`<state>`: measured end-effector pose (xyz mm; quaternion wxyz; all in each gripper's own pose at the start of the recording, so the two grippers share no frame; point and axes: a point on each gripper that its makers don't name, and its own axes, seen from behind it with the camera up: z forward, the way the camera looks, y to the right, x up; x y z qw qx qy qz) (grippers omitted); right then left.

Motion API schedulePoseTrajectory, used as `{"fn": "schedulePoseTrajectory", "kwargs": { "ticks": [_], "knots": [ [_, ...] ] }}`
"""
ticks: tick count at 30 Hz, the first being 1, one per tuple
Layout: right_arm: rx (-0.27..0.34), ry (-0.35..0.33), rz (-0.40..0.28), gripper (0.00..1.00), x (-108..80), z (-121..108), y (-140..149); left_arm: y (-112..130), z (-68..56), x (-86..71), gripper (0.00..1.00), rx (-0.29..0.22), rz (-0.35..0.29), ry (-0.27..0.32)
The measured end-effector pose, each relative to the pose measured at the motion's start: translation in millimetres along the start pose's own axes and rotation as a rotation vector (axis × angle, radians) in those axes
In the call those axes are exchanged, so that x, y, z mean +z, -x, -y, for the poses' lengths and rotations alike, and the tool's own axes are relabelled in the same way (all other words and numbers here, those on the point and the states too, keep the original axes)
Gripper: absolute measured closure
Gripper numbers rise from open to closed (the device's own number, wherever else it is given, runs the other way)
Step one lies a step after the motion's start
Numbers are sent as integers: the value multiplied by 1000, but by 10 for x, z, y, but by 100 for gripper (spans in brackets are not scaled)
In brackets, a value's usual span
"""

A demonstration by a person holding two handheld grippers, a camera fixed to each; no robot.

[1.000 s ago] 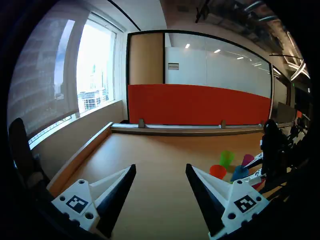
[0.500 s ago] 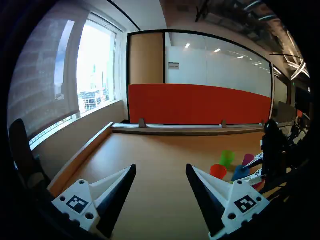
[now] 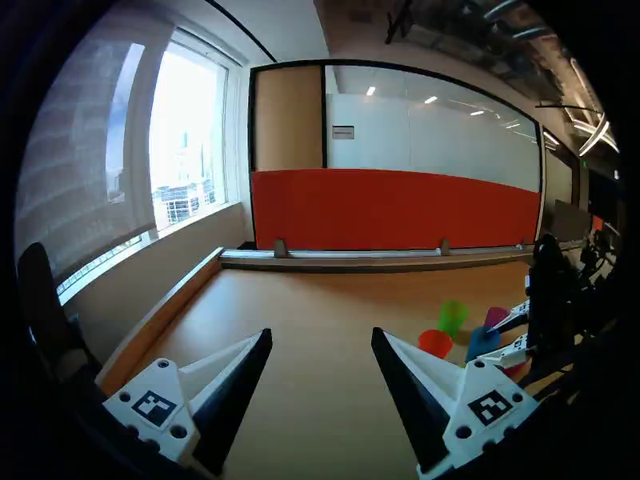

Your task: Pour water

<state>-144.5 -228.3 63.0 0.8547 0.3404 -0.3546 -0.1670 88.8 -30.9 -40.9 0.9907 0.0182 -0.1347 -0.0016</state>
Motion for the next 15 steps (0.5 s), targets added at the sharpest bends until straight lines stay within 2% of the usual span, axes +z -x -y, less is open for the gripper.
{"fn": "schedulePoseTrajectory", "kwargs": {
  "ticks": [6, 15],
  "knots": [
    [11, 5, -53, 11, -105, -27, -144, -68, -77, 30, 8, 11, -9, 18],
    [5, 20, -159, 11, -396, -72, -427, -233, -249, 100, 8, 35, -31, 58]
  ]
}}
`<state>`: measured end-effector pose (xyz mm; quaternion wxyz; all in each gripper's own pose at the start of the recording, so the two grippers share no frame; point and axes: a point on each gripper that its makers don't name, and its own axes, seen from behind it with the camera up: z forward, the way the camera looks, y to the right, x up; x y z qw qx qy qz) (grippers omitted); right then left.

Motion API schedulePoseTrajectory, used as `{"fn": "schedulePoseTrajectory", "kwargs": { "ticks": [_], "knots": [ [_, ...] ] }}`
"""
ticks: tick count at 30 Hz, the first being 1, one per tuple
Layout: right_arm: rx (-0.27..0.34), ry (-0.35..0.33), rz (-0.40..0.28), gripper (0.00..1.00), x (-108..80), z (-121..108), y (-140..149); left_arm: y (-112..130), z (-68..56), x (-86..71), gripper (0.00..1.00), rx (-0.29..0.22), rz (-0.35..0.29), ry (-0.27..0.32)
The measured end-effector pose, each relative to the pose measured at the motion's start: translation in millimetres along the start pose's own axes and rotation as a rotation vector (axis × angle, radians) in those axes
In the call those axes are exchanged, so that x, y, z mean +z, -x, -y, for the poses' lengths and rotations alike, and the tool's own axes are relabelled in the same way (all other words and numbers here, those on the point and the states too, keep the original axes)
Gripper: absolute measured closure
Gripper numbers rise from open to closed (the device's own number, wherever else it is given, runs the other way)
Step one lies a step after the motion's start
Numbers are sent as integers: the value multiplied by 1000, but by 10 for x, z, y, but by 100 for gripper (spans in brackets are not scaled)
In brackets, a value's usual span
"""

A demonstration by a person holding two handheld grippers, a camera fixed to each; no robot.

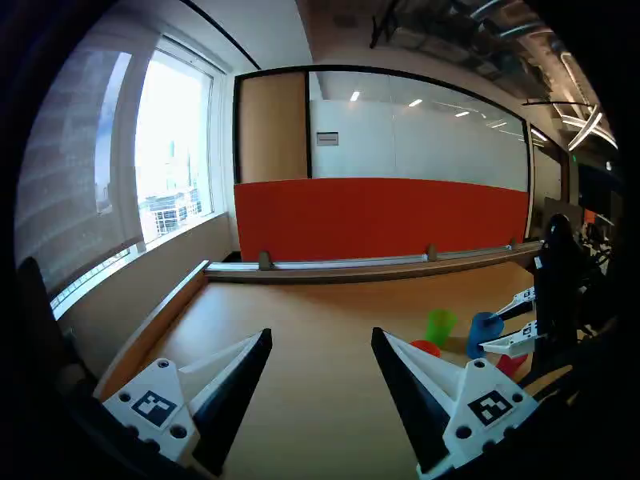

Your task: Pour water

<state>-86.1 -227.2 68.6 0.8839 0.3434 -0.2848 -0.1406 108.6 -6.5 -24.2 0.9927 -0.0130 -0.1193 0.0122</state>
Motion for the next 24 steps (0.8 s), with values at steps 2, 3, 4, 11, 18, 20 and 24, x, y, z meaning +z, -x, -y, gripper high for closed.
{"fn": "schedulePoseTrajectory", "kwargs": {
  "ticks": [2, 3, 4, 11, 18, 20, 24],
  "knots": [
    [1, 7, -26, 11, -78, -22, -82, -42, -47, 20, 8, 7, -6, 11],
    [2, 11, -38, 11, -116, -33, -120, -61, -69, 30, 8, 10, -8, 16],
    [1, 15, -51, 11, -161, -46, -161, -83, -94, 41, 8, 15, -11, 22],
    [2, 41, -129, 11, -474, -127, -419, -201, -280, 130, 8, 40, -22, 66],
    [1, 80, -192, 11, -807, -223, -614, -285, -526, 261, 8, 64, -30, 120],
    [2, 92, -206, 11, -903, -255, -654, -307, -605, 310, 8, 73, -32, 138],
    [5, 114, -221, 11, -1077, -319, -695, -313, -767, 430, 8, 92, -25, 175]
  ]
}}
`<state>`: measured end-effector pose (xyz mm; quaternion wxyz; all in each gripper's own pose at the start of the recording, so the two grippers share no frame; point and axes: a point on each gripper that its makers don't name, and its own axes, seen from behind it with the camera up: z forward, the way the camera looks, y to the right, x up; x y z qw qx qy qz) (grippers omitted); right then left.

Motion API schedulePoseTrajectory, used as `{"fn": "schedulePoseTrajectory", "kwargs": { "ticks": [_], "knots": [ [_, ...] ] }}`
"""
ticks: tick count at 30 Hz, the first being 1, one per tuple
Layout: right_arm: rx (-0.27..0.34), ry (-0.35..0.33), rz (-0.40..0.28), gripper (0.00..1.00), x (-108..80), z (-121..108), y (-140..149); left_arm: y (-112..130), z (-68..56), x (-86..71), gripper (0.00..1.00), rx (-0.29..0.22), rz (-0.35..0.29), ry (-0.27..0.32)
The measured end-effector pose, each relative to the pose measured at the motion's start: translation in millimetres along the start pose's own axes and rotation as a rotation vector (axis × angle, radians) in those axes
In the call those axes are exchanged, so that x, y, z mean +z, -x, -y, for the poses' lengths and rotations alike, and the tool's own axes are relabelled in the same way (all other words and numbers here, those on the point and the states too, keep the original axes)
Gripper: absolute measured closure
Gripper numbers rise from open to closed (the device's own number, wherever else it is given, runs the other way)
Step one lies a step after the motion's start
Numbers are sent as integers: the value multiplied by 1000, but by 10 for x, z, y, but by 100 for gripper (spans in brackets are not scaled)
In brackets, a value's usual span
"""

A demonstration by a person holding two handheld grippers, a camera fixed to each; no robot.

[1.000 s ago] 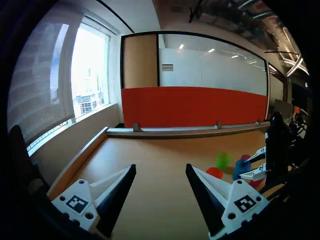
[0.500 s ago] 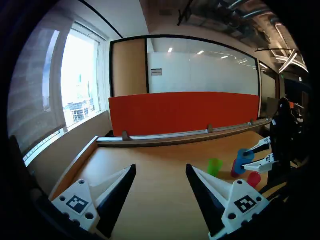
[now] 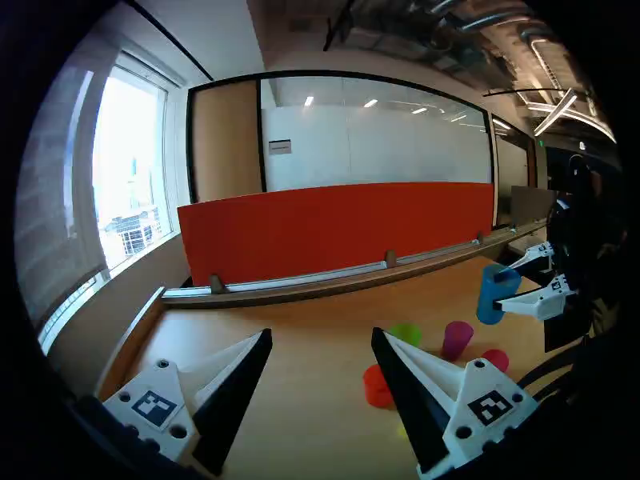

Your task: Pour water

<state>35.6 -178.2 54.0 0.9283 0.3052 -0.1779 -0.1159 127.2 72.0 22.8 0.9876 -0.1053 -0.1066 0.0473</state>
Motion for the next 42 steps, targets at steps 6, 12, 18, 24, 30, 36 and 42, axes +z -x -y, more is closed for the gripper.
{"fn": "schedulePoseTrajectory", "kwargs": {
  "ticks": [6, 12, 18, 24, 30, 36, 42],
  "knots": [
    [-1, 35, -6, 11, -217, -129, -28, 60, -266, 274, 8, 19, 37, 77],
    [17, 66, -12, 11, -397, -222, -49, 120, -502, 548, 8, 50, 79, 148],
    [35, 92, -20, 11, -502, -292, -60, 181, -768, 822, 8, 77, 121, 241],
    [53, 114, -17, 11, -552, -358, -19, 334, -1044, 1090, 8, 90, 189, 340],
    [76, 132, -4, 11, -580, -407, 60, 536, -1220, 1362, 8, 119, 253, 390],
    [96, 141, 14, 11, -582, -435, 152, 767, -1304, 1581, 8, 171, 318, 416],
    [109, 151, 23, 11, -566, -475, 192, 935, -1397, 1763, 8, 214, 375, 463]
  ]
}}
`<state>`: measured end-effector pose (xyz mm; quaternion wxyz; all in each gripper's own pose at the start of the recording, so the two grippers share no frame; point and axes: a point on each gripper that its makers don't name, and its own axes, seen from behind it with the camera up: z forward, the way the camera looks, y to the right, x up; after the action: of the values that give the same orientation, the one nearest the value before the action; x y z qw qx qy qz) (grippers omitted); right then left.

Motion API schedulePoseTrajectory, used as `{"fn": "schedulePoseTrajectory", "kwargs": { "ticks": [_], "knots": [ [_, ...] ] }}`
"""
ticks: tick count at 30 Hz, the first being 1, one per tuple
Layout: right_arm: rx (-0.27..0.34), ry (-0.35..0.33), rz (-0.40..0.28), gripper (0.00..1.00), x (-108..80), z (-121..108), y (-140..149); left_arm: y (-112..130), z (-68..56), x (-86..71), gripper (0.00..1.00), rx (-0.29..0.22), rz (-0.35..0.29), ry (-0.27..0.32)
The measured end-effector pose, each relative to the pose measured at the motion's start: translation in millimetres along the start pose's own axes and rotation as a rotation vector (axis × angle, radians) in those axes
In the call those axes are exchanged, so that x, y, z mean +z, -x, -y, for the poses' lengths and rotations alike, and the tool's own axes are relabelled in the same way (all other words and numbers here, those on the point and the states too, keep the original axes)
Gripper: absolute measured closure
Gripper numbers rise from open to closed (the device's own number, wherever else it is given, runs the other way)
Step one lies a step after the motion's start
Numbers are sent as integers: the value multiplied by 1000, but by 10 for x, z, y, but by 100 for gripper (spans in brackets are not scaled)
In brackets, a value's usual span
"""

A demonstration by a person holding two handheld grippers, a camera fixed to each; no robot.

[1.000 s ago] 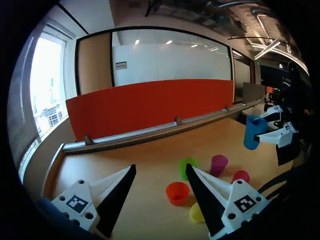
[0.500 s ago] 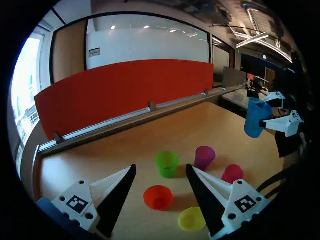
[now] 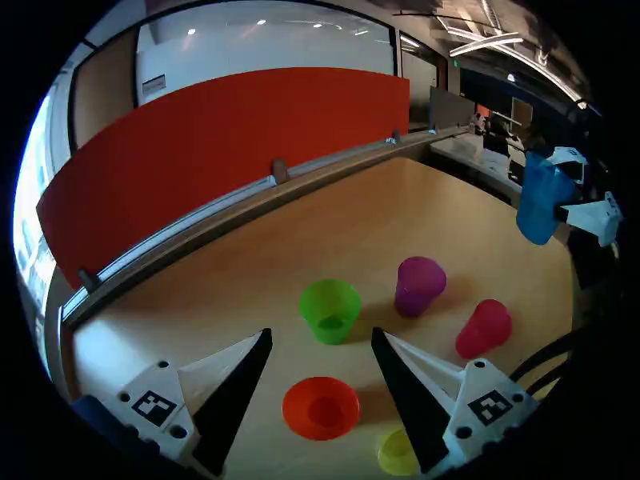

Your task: Pour water

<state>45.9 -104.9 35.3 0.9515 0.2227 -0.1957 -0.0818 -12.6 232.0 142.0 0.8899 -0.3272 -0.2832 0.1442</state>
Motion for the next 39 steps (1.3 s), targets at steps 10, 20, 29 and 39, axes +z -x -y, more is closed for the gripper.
{"fn": "schedulePoseTrajectory", "kwargs": {
  "ticks": [10, 20, 29, 39],
  "knots": [
    [25, 11, 17, 11, 59, -73, 93, 72, 29, 374, 8, 56, 97, 64],
    [41, 11, 27, 11, 127, -127, 188, 194, 8, 625, 8, 124, 197, 102],
    [53, 13, 33, 11, 158, -181, 258, 243, -70, 780, 8, 151, 243, 135],
    [62, 18, 37, 11, 183, -234, 315, 262, -120, 937, 8, 163, 265, 142]
  ]
}}
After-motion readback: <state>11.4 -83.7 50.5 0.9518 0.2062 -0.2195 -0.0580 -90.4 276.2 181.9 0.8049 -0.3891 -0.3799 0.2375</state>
